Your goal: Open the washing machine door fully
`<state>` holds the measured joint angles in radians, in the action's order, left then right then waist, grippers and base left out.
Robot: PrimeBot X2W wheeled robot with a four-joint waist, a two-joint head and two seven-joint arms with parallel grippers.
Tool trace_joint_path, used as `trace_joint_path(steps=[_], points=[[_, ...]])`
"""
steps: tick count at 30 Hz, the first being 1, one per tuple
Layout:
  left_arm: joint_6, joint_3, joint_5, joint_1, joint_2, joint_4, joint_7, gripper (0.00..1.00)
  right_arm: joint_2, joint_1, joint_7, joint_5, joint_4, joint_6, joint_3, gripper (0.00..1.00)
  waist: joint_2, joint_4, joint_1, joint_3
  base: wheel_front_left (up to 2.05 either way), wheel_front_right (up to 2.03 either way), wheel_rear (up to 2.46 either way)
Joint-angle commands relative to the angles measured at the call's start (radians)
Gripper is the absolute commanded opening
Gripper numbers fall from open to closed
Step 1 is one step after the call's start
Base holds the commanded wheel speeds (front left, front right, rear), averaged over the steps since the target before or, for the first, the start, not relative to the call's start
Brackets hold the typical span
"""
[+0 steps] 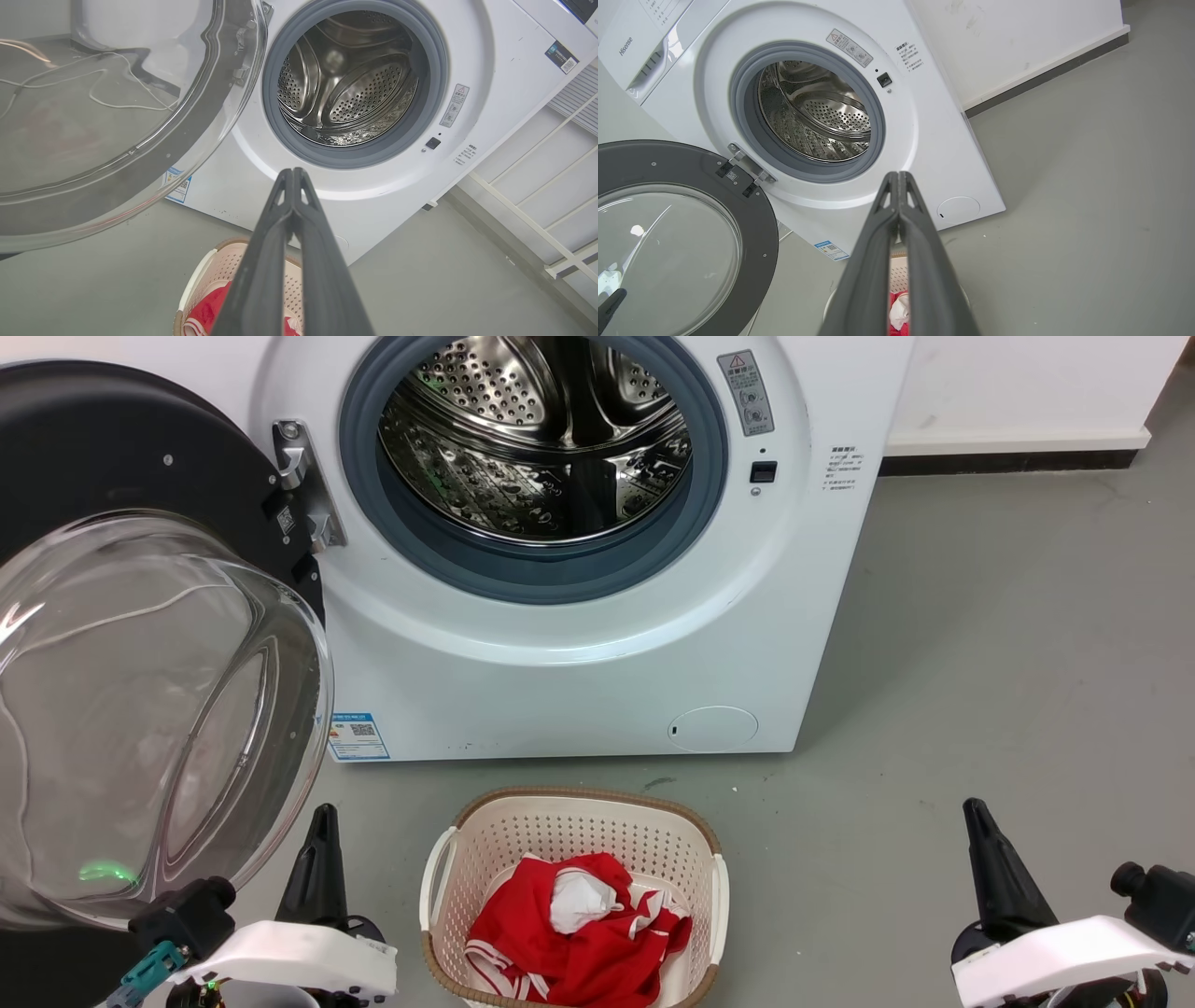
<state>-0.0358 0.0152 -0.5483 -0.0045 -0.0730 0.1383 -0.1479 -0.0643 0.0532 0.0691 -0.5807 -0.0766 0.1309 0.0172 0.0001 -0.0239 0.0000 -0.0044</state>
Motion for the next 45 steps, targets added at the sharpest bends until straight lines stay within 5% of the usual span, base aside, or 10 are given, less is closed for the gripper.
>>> trace_joint_path(steps=[1, 45], points=[[-0.006, 0.008, -0.035, -0.029, 0.0, -0.007, 0.007, 0.0, -0.009, -0.034, -0.004, -0.038, 0.005, 0.0, 0.001, 0.0, -0.0001, 0.0, 0.0, 0.0, 0.0, 0.0, 0.0], [-0.057, 0.06, -0.606, -0.077, 0.012, 0.055, 0.15, 0.0, -0.018, -0.107, -0.081, -0.613, -0.089, 0.0, 0.027, 0.0, -0.0001, 0.011, 0.0, 0.003, 0.0, 0.0, 0.0]])
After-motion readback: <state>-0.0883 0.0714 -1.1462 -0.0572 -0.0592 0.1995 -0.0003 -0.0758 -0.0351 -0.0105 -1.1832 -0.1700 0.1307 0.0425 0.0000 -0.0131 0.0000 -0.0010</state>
